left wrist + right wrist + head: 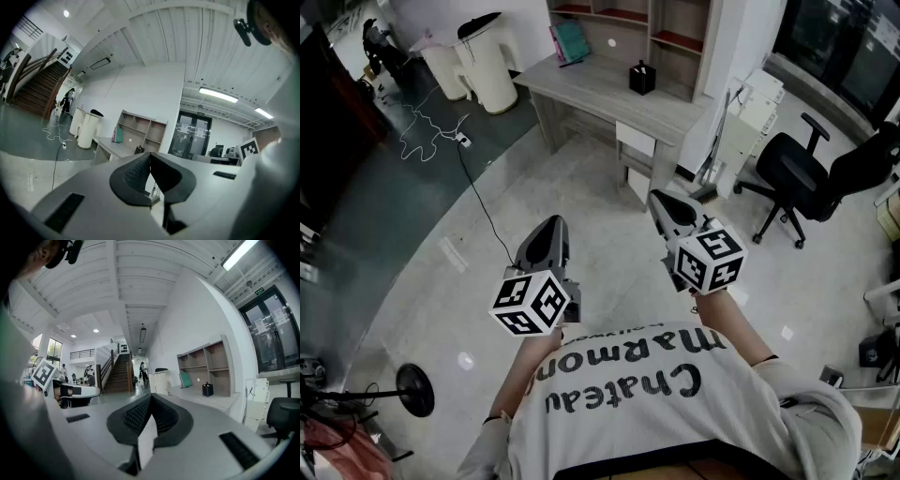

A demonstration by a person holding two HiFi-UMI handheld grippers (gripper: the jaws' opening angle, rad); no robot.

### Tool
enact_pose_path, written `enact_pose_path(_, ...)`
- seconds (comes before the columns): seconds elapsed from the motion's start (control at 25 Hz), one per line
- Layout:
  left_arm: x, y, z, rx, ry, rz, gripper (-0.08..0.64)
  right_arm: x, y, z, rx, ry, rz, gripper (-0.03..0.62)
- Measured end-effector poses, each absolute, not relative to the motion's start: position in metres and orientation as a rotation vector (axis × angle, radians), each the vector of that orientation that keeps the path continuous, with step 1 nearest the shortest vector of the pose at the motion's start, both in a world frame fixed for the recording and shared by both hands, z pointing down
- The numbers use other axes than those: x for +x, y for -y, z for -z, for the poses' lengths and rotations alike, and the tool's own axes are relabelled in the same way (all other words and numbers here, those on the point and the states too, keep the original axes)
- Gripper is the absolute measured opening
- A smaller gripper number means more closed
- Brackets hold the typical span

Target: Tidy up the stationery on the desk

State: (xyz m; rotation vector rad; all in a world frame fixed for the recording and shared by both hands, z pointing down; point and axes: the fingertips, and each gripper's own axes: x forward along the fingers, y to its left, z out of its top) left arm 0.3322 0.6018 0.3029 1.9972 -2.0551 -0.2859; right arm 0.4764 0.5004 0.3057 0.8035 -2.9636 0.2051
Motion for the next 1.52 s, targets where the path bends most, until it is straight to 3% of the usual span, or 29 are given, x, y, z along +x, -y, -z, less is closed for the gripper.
enact_pose_path(0.8, 0.335, -0.534, -0.344, 1.953, 1.961, 0.34, 0.015, 0.479, -0.428, -0.344, 0.787, 2.906, -0.327, 0.015)
enact_pose_path(1.24, 0.274, -0.477, -0.399, 1.845, 1.88, 0.293, 0.015, 0.412, -0.379, -0.391, 0.683, 2.795, -0.42, 0.015)
enact_pose_path(1.52, 0.185, -0.402, -0.362, 1.887, 1.923, 0.315, 0.015, 0.32, -0.311, -0.368, 0.639, 2.806, -0.387, 0.015)
